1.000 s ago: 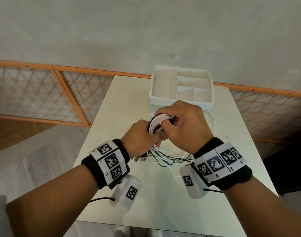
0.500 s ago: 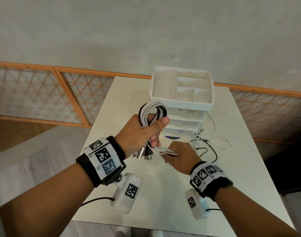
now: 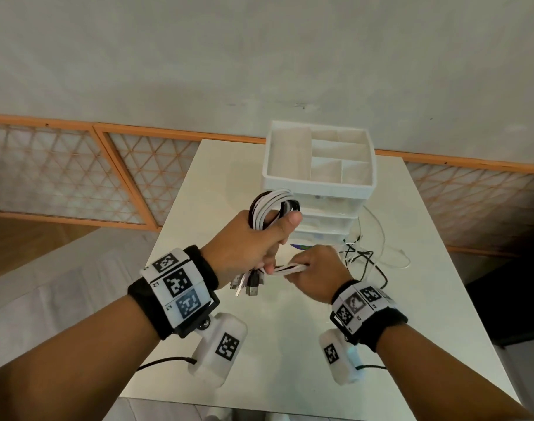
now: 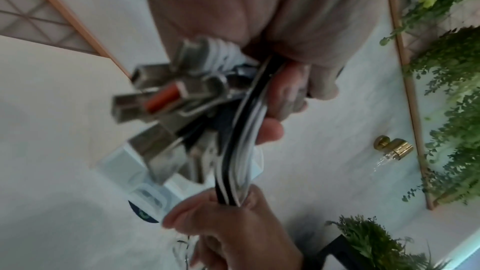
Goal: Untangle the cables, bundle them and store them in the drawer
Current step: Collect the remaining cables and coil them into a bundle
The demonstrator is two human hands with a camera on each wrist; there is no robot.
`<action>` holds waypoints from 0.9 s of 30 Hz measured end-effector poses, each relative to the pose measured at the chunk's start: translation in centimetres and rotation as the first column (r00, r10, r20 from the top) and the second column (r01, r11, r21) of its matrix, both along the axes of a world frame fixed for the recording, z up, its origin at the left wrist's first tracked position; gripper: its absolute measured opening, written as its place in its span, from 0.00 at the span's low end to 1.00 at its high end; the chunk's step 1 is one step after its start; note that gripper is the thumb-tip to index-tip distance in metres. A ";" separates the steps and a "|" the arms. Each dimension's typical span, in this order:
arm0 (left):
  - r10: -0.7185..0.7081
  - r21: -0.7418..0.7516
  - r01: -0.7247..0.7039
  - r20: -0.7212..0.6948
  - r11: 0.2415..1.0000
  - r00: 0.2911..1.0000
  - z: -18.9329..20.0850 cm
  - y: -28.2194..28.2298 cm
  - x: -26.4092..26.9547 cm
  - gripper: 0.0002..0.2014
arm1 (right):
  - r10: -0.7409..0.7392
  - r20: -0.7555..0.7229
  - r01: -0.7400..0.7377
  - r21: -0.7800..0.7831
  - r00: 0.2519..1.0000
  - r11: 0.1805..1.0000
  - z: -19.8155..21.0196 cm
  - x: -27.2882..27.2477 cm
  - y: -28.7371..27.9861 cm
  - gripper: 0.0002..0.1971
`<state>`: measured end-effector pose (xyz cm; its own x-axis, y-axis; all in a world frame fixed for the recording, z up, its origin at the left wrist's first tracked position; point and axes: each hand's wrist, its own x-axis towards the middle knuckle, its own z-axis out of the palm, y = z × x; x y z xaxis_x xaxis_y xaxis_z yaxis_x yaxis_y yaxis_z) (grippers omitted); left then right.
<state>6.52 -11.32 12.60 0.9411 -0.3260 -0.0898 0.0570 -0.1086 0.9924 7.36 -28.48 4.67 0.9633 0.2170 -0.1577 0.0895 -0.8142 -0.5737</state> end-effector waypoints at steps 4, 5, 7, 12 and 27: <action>0.102 0.219 -0.072 -0.131 0.973 0.986 -1.9 0.3 -0.3 0.27 | -0.205 0.001 0.204 -0.095 0.979 0.974 0.7 0.6 -1.4 0.08; 0.122 0.281 -0.078 -0.145 0.957 0.982 -2.6 0.3 -0.4 0.27 | -0.207 0.017 0.207 -0.140 0.978 0.968 1.0 0.6 -1.2 0.08; 0.127 0.363 -0.059 -0.165 0.930 0.978 -3.8 0.1 -0.5 0.28 | -0.199 0.063 0.207 -0.191 0.978 0.960 1.9 0.5 -0.7 0.06; 0.015 0.452 0.063 -0.168 0.890 0.986 -4.4 0.0 -0.4 0.24 | -0.228 0.063 0.234 -0.121 0.972 0.965 3.2 0.3 0.4 0.02; 0.383 0.120 -0.366 -0.175 0.923 0.907 -3.4 3.9 1.8 0.13 | -0.022 0.097 -0.015 0.368 0.995 0.930 2.9 0.0 -4.2 0.14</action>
